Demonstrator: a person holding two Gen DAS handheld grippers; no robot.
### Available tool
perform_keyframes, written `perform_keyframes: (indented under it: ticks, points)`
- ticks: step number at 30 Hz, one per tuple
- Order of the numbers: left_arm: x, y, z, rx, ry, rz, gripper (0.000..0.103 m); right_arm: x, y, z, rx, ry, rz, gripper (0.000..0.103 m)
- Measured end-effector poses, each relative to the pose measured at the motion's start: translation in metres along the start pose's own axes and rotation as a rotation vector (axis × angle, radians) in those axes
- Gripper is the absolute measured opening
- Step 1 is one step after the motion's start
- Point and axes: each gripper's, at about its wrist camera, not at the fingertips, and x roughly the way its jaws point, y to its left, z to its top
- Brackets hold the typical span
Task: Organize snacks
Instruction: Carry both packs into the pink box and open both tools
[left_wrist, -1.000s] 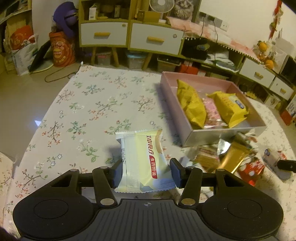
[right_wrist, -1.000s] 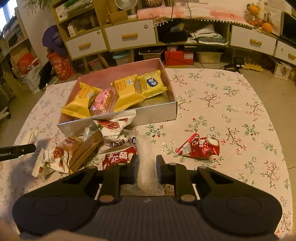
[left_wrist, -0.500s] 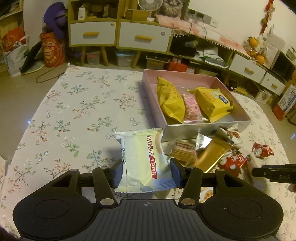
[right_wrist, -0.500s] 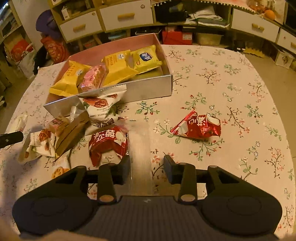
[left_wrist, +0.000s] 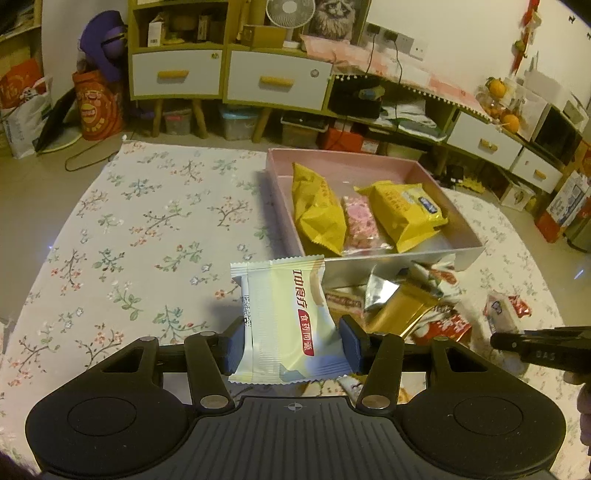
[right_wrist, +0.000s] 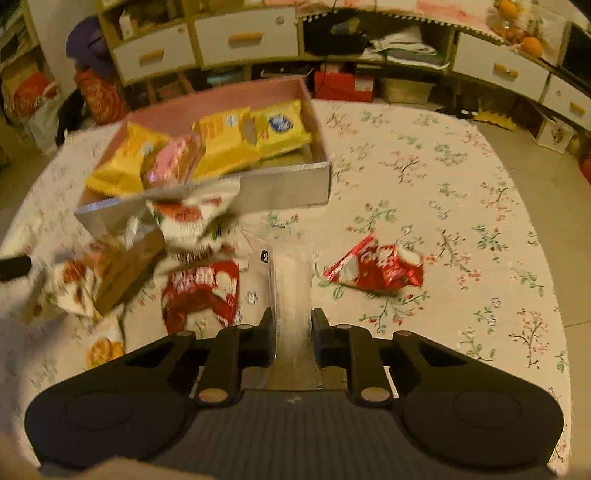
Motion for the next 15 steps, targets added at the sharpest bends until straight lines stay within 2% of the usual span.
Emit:
perform_keyframes:
  ticks: [6, 15]
  points:
    - [0.002, -0.017, 0.014, -0.009, -0.033, -0.024, 0.051, -0.015, -0.001, 0.024, 0.038, -0.059, 0.062, 0.017]
    - [0.03, -0.063, 0.061, 0.104, -0.071, -0.011, 0.051, 0.001, 0.006, 0.079, 0.045, -0.127, 0.105, 0.017]
